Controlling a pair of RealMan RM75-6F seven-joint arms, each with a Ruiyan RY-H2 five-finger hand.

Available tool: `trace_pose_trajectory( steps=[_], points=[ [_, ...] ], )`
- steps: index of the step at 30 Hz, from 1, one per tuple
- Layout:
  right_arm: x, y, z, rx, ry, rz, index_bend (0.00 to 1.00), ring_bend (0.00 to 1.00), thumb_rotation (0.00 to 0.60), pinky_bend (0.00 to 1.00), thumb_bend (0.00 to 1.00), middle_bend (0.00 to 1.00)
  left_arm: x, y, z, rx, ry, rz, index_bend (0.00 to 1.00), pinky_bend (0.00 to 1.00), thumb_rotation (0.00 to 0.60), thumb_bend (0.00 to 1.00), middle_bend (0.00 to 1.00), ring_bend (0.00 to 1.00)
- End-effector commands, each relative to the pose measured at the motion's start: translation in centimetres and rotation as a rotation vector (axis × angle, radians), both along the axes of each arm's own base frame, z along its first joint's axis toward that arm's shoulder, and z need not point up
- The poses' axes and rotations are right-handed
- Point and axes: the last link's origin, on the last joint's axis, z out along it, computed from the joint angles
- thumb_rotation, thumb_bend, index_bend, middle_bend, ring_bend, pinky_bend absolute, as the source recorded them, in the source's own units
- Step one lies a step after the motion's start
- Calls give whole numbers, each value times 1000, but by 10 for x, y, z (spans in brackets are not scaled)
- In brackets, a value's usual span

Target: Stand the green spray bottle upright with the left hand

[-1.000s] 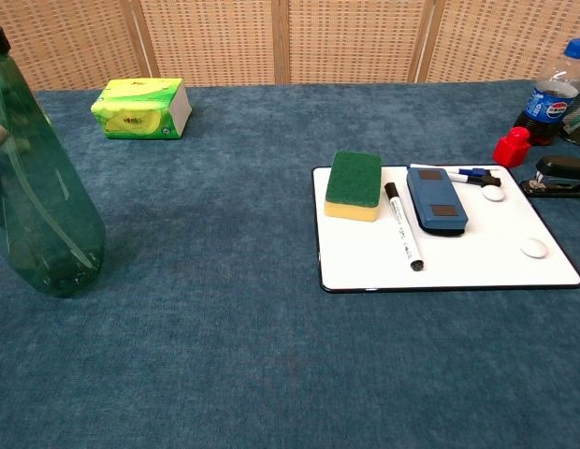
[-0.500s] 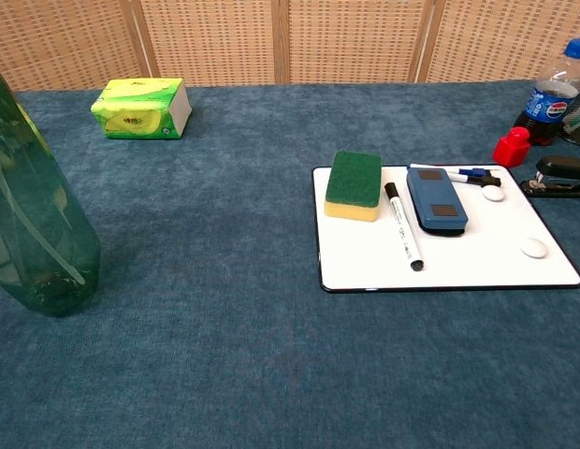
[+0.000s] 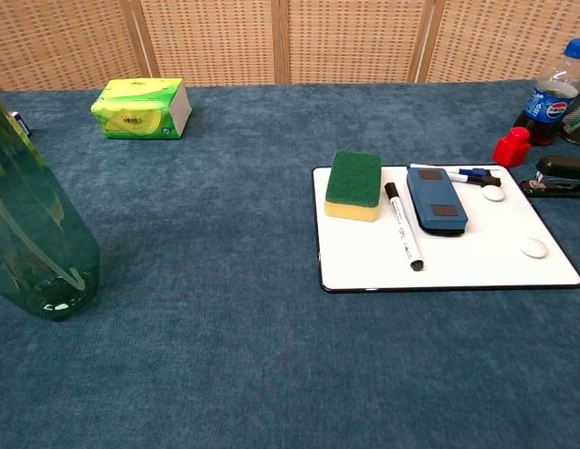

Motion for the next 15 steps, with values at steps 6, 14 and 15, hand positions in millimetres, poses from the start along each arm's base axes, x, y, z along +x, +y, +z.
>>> trace_pose_trajectory(
  steps=[6,14,15],
  points=[
    [1,0,1,-4,1,3,222,134,600,164,277,322,-4,-5,3,6,14,3,439,489,289,334,405,379],
    [2,1,1,-7,1,8,222,134,600,164,279,323,-6,-11,6,22,27,0,438,483,220,321,404,377],
    [2,1,1,-7,2,9,222,134,600,164,279,323,-7,-11,6,22,30,2,437,482,213,321,404,376]
  ],
)
